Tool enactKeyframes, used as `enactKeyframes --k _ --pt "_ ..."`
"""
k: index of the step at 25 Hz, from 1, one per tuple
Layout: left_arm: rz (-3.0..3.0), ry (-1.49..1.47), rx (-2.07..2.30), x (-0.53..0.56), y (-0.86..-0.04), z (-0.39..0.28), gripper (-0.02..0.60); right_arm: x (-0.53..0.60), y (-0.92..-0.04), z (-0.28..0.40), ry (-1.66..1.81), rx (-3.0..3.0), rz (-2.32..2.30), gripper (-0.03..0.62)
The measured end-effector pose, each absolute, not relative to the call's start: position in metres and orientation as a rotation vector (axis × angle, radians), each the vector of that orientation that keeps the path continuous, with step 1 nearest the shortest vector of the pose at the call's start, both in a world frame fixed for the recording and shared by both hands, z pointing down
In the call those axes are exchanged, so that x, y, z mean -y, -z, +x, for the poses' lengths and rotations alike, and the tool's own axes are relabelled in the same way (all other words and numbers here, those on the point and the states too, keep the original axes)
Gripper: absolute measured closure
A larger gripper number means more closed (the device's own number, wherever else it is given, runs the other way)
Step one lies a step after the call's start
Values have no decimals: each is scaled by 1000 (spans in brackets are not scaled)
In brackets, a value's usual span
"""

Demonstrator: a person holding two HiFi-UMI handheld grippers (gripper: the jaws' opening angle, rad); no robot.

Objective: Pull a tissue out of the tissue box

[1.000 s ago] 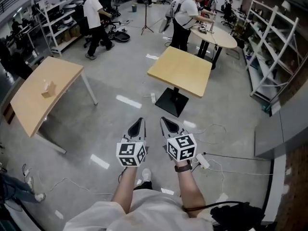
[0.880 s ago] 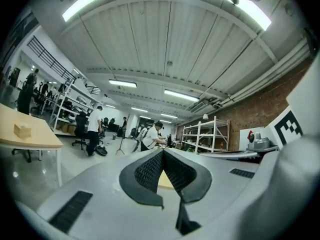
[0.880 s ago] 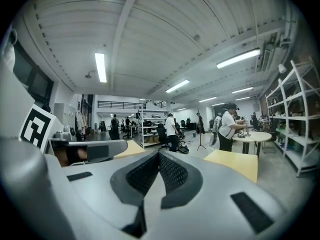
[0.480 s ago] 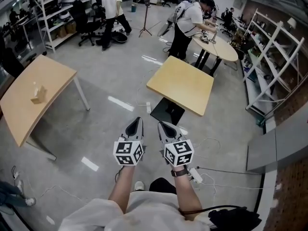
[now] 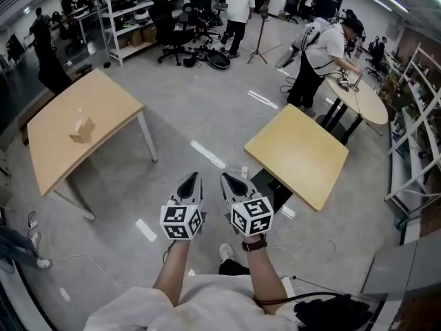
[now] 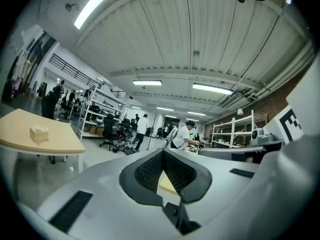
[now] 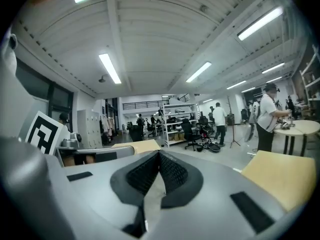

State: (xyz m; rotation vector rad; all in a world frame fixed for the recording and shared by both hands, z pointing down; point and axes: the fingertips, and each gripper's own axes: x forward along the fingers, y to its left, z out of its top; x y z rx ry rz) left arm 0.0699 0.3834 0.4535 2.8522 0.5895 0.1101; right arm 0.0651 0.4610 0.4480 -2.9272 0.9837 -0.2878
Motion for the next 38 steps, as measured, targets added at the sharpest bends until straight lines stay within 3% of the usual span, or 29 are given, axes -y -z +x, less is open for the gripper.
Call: enactKeyframes --k 6,11,17,23,31,38 --pt "2910 40 -492 -407 -413 148 580 -482 -400 166 133 -1104 -2862 597" --pt "2998 26 -248 -370 -430 170 580 -465 -426 218 178 -1209 -2773 597" --pt "2974 -60 24 -300 -453 198 580 -392 -462 260 348 -1446 -2664 597" --pt "2942 -37 132 -224 -460 266 580 -310 -474 334 409 -1564 -2642 597" --pt "2848 185 284 -74 -419 374 580 -152 -436 419 321 -1902 -2572 597" --pt "2817 194 366 16 -436 396 580 -51 -458 453 366 -1992 -2493 597"
